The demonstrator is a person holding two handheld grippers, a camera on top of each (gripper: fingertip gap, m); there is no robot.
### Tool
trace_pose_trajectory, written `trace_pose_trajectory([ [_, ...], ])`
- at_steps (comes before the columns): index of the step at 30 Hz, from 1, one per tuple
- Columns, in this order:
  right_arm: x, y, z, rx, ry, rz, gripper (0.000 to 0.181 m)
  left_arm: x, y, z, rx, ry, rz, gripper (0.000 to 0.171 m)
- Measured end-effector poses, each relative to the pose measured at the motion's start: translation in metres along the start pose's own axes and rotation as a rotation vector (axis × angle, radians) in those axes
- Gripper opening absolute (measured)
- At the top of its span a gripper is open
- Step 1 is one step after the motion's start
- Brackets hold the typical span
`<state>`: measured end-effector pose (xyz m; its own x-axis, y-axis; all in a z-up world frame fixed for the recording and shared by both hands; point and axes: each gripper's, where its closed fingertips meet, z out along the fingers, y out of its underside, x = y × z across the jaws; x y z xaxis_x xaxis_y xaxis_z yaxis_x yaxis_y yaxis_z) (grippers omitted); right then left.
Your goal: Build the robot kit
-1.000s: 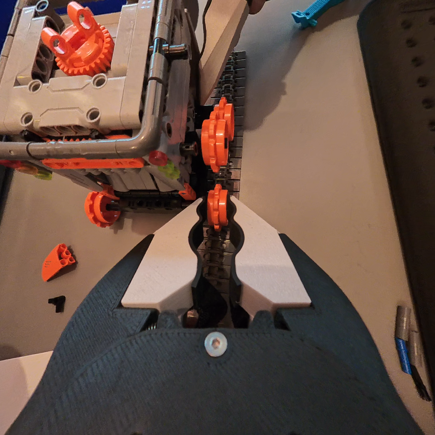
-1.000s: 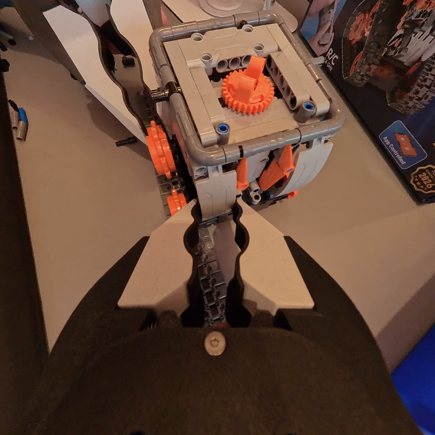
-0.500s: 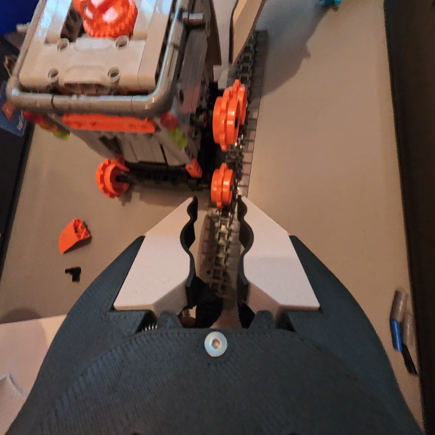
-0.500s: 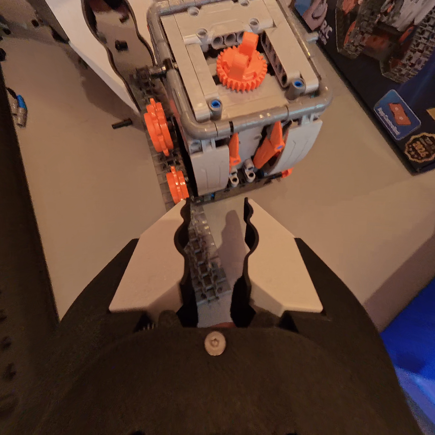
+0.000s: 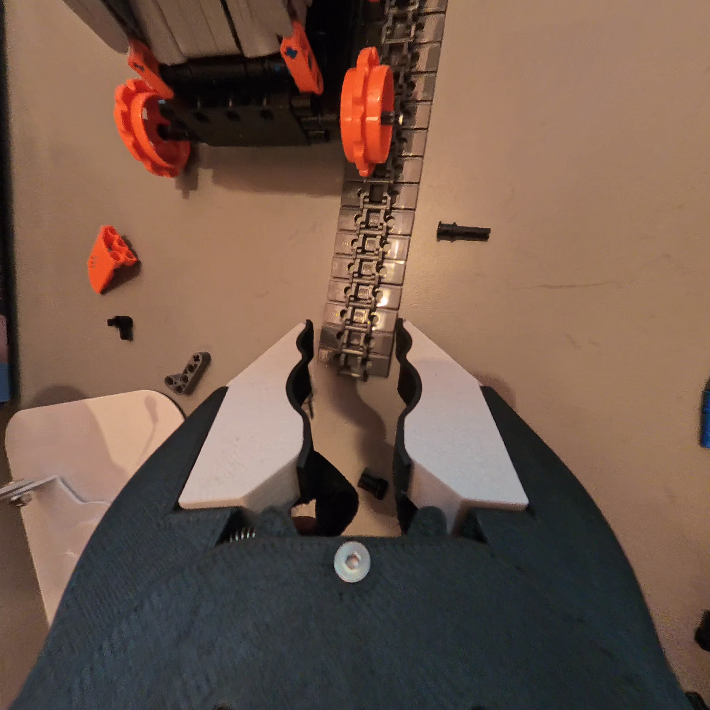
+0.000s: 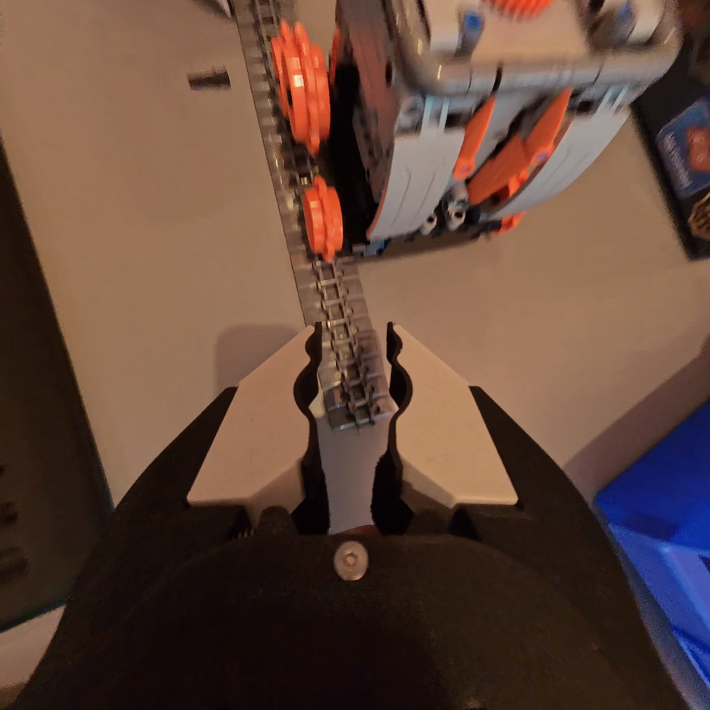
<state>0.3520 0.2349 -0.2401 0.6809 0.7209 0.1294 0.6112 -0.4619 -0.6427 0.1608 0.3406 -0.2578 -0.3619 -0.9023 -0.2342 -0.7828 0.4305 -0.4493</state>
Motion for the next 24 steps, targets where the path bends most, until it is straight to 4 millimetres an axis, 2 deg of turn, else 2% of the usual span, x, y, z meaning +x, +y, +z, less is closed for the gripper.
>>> trace_pose_trajectory([
  [2,-0.003,-0.015,-0.002,0.067,-0.017,0.003,0.027,0.005,-0.011,0.002,0.03,0.006,0.017,0.041],
  [5,-0.002,-0.022,0.004,0.081,0.0,-0.008,0.032,0.005,-0.005,0.002,-0.033,-0.018,0.038,0.04],
  [6,-0.005,-0.022,0.006,0.074,-0.016,-0.01,0.027,0.004,-0.003,0.002,-0.037,-0.018,0.027,0.041],
  [7,-0.01,-0.023,0.007,0.071,-0.035,-0.029,0.019,0.002,-0.002,0.002,-0.031,-0.021,0.02,0.041],
  [10,-0.031,-0.033,-0.001,0.082,-0.08,-0.118,0.016,-0.007,0.0,0.002,-0.026,-0.068,0.034,0.035],
  [14,-0.056,-0.078,-0.006,0.228,-0.087,-0.218,0.017,-0.008,-0.001,0.004,-0.003,-0.062,0.027,0.028],
  [16,-0.061,-0.098,0.003,0.242,-0.043,-0.259,0.026,-0.009,0.002,0.002,-0.011,-0.058,0.02,0.031],
  [18,-0.061,-0.112,0.015,0.222,0.014,-0.3,0.027,-0.009,0.005,0.0,-0.012,-0.048,0.017,0.036],
  [21,-0.06,-0.122,0.034,0.167,0.088,-0.389,0.027,-0.013,0.009,-0.002,-0.007,-0.04,0.004,0.045],
  [24,-0.054,-0.126,0.053,0.121,0.156,-0.448,0.027,-0.011,0.009,-0.001,0.018,0.0,-0.014,0.043],
])
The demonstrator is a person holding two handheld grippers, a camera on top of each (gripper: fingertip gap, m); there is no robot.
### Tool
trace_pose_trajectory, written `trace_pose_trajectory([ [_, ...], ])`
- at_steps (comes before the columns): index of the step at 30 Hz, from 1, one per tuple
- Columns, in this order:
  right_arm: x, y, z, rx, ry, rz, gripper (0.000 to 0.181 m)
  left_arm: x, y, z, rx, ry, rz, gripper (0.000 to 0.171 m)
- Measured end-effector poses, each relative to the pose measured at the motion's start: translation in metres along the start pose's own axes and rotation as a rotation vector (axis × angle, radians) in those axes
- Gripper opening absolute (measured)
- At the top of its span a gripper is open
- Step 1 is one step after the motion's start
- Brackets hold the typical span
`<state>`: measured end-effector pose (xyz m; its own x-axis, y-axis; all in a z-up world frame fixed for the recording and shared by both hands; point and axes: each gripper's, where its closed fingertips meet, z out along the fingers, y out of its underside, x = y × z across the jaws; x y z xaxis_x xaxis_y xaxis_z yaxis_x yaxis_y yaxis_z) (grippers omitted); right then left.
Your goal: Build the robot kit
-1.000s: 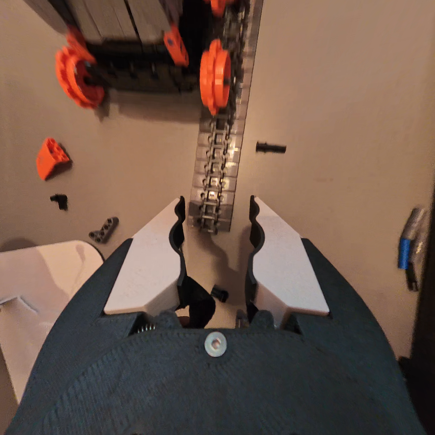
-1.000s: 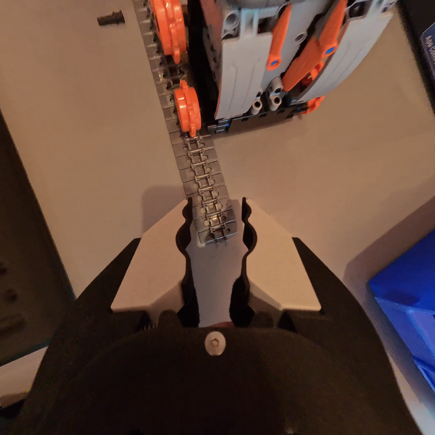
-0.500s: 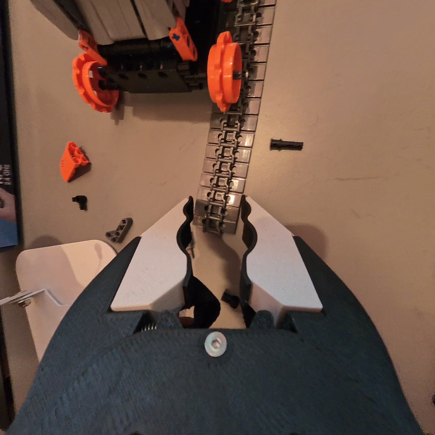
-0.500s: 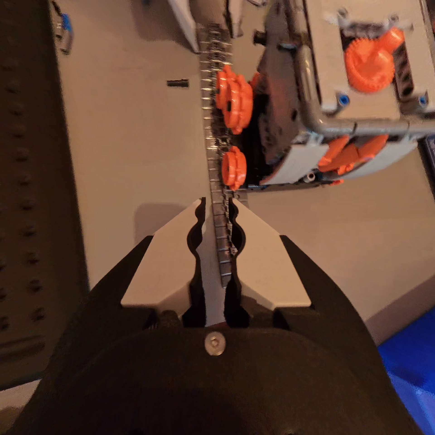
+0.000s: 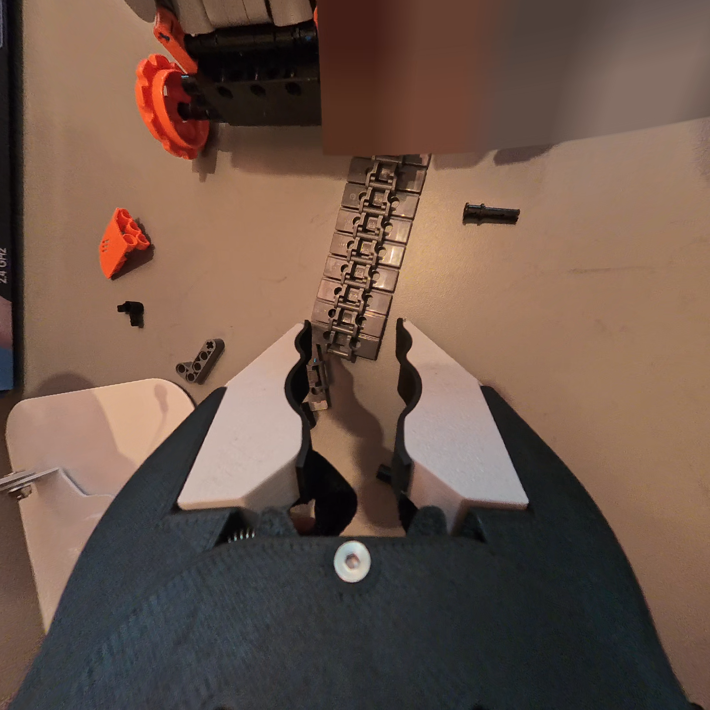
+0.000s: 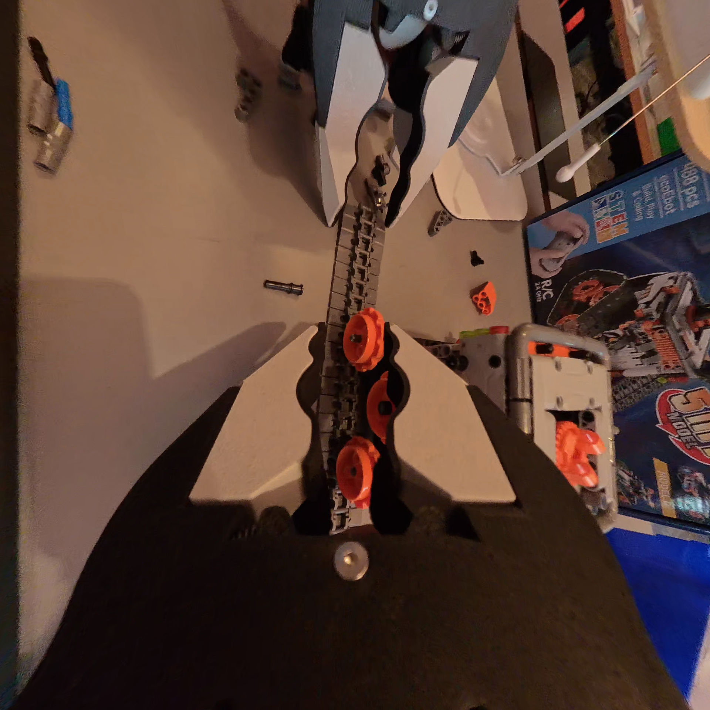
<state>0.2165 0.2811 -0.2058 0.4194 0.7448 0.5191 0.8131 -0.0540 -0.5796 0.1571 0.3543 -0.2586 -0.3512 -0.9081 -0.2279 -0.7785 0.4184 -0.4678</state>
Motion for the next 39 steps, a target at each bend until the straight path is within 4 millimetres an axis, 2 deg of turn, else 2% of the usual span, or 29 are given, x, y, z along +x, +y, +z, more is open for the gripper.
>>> trace_pose_trajectory([
  [3,0.004,0.006,0.013,-0.038,0.023,0.0,0.025,0.004,-0.001,0.001,0.029,0.041,0.001,0.037],
  [5,0.006,0.012,0.015,-0.075,0.038,-0.037,0.015,0.004,-0.002,0.002,0.051,0.051,0.003,0.036],
  [7,0.007,0.02,0.015,-0.117,0.051,-0.068,0.015,0.006,-0.002,0.001,0.068,0.045,0.025,0.031],
  [11,0.013,0.014,0.01,-0.082,0.077,-0.058,0.016,0.006,-0.001,0.0,0.087,0.025,0.048,0.028],
  [12,0.016,0.014,0.009,-0.074,0.093,-0.07,0.017,0.004,0.0,-0.001,0.086,0.022,0.039,0.031],
  [13,0.017,0.013,0.008,-0.062,0.099,-0.071,0.02,0.002,0.0,-0.003,0.09,0.025,0.021,0.041],
  [16,0.02,0.008,0.008,-0.015,0.096,-0.043,0.026,0.001,0.004,-0.007,0.086,0.046,0.016,0.047],
  [19,0.018,0.002,0.009,0.012,0.077,-0.052,0.024,0.004,0.008,-0.003,0.068,0.08,0.003,0.053],
  [21,0.018,0.0,0.01,0.022,0.061,-0.039,0.023,0.003,0.007,-0.003,0.074,0.084,-0.008,0.05],
  [23,0.019,0.0,0.01,0.023,0.059,-0.032,0.023,0.002,0.004,0.0,0.092,0.077,-0.007,0.035],
  [26,0.02,0.001,0.011,0.03,0.058,-0.018,0.022,0.001,0.003,0.001,0.107,0.07,-0.002,0.027],
  [32,0.024,0.0,0.012,0.028,0.078,-0.022,0.022,0.0,0.001,-0.002,0.118,0.054,0.03,0.027],
  [39,0.022,-0.006,0.012,0.047,0.071,-0.03,0.022,-0.005,-0.016,-0.02,0.189,0.009,0.057,0.027],
])
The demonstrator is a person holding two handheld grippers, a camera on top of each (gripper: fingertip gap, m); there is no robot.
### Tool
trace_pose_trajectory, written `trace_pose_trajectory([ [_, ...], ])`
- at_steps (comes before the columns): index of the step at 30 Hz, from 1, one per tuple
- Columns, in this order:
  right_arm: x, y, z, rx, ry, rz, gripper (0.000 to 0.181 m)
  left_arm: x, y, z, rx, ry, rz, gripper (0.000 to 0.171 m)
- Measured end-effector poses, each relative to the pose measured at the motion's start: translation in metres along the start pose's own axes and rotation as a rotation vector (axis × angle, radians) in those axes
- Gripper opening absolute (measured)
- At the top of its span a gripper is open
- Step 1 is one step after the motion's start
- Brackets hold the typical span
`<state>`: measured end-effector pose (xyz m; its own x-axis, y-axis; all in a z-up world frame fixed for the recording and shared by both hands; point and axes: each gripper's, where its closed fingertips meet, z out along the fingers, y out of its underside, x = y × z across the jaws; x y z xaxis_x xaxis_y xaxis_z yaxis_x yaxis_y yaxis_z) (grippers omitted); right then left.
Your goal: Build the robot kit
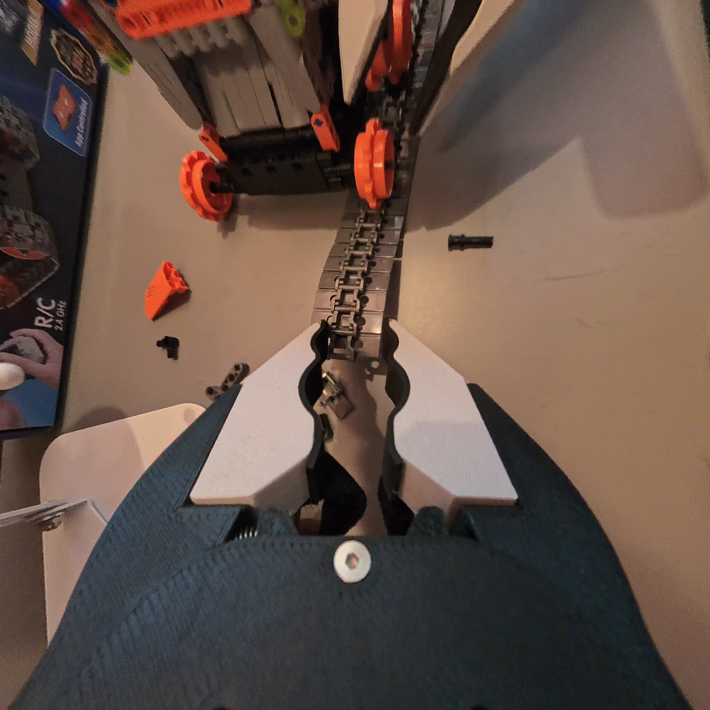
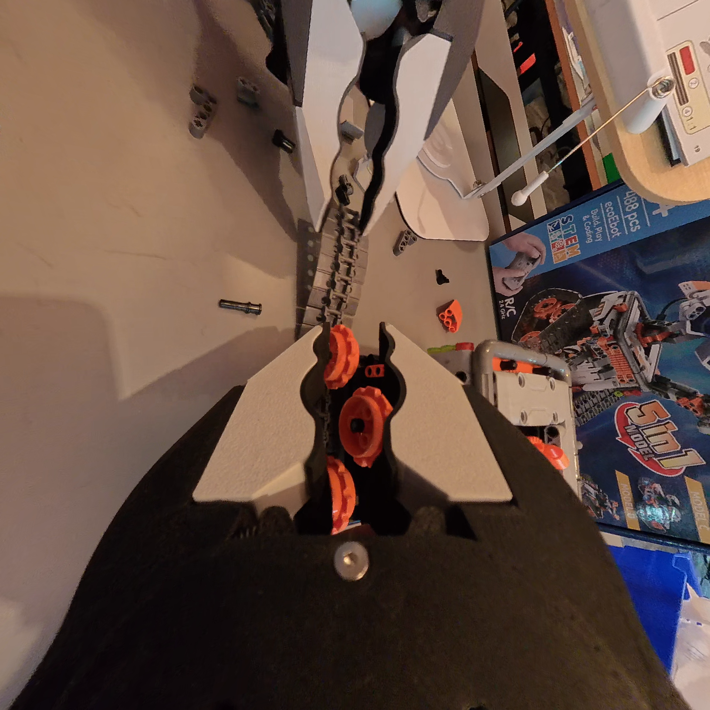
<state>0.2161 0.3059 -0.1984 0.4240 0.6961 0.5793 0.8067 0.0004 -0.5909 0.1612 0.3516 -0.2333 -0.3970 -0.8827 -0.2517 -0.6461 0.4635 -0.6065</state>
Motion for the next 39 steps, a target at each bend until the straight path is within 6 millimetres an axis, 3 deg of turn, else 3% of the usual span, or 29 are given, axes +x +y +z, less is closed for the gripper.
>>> trace_pose_trajectory([
  [11,-0.002,-0.011,0.001,-0.033,-0.026,-0.018,0.03,-0.004,-0.037,-0.011,0.072,-0.023,0.034,0.027],
  [31,0.001,-0.014,0.004,-0.037,0.015,0.053,0.035,-0.004,-0.075,-0.008,0.091,-0.002,0.111,0.027],
  [39,0.008,-0.004,0.01,-0.108,0.109,0.166,0.018,-0.005,-0.085,-0.002,0.092,0.005,0.104,0.026],
])
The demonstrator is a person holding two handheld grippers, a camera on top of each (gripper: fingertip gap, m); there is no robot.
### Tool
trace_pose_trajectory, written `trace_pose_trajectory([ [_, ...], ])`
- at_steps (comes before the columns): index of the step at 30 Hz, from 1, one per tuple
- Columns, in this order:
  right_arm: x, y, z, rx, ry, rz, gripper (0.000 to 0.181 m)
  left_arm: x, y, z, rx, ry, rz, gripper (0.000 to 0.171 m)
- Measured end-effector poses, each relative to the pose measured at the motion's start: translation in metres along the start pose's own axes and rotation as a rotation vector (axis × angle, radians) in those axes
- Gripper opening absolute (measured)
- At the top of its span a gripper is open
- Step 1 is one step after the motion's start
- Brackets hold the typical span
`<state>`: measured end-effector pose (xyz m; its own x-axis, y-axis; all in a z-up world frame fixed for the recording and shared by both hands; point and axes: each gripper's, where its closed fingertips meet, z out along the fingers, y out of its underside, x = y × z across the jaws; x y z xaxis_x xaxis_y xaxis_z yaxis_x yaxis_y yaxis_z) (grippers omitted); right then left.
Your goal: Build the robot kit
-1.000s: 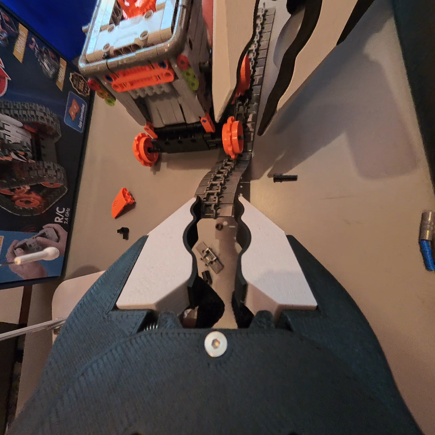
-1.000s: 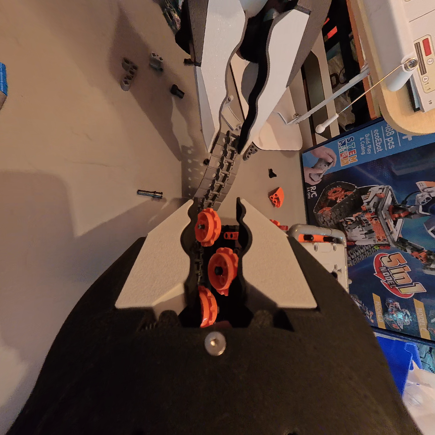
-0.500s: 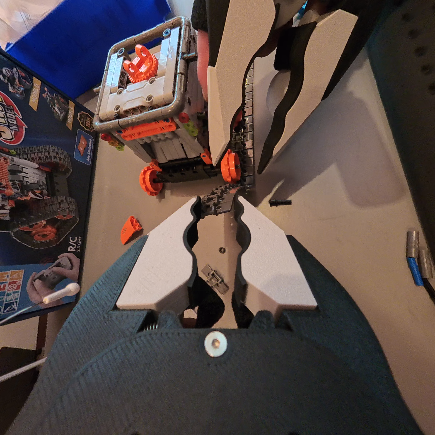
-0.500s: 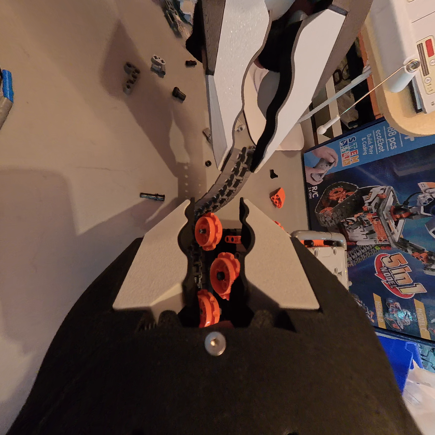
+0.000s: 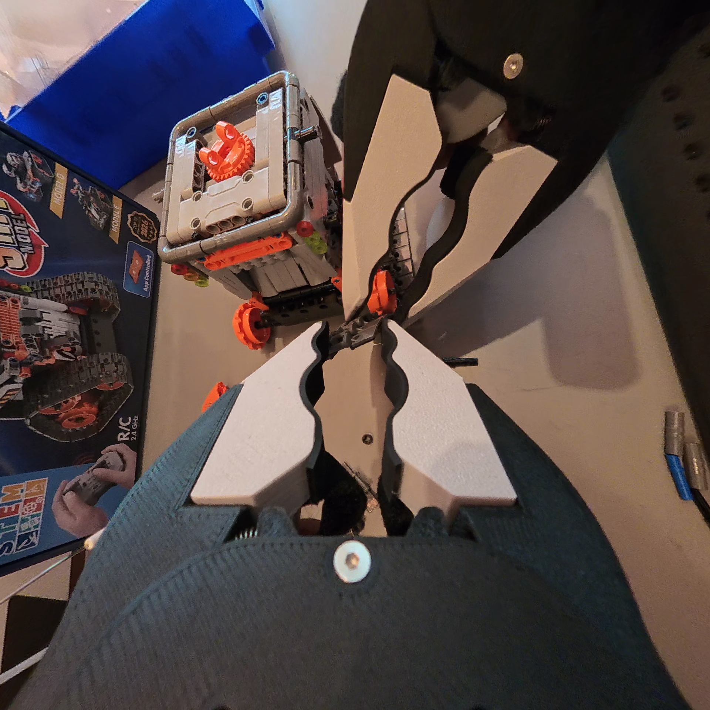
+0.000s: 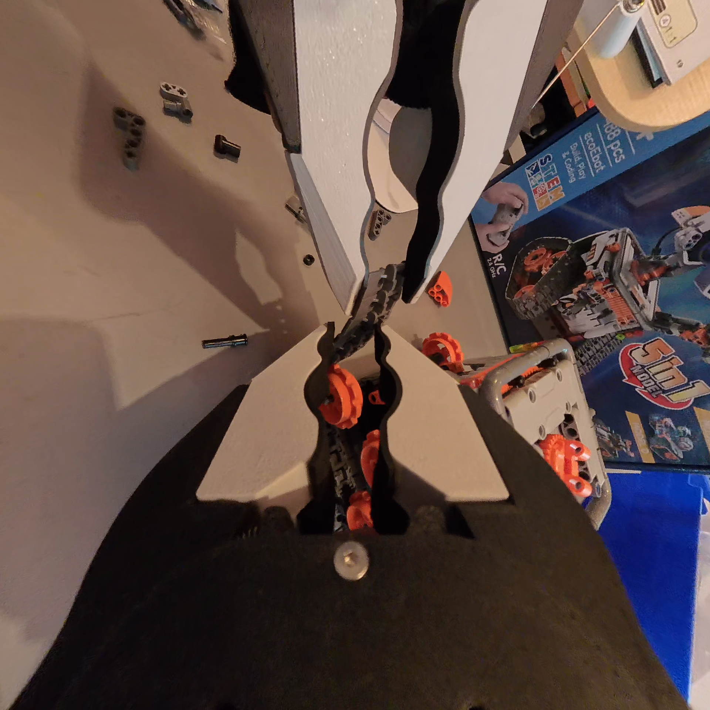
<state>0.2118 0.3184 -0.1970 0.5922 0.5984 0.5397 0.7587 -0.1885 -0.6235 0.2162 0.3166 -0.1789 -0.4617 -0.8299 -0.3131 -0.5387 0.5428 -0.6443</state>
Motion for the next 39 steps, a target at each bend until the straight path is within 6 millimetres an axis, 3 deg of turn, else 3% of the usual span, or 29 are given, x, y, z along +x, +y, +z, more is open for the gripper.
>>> trace_pose_trajectory([
  [9,0.004,0.003,-0.005,0.046,0.056,0.073,0.015,-0.002,-0.008,0.003,0.042,-0.026,-0.033,0.029],
  [18,0.005,0.007,-0.011,0.109,0.072,0.161,0.015,-0.008,-0.004,-0.005,0.085,-0.094,-0.139,0.058],
  [22,0.006,0.009,-0.015,0.133,0.078,0.2,0.015,0.002,-0.004,0.006,0.183,-0.029,-0.319,0.051],
  [26,0.006,0.013,-0.017,0.14,0.089,0.206,0.015,0.003,-0.019,0.016,0.394,-0.022,-0.499,0.044],
  [28,0.007,0.014,-0.019,0.146,0.093,0.214,0.015,-0.006,-0.021,0.015,0.421,-0.084,-0.494,0.044],
  [39,0.004,0.028,-0.028,0.12,0.05,0.266,0.018,0.001,-0.035,0.034,0.415,-0.072,-0.431,0.038],
])
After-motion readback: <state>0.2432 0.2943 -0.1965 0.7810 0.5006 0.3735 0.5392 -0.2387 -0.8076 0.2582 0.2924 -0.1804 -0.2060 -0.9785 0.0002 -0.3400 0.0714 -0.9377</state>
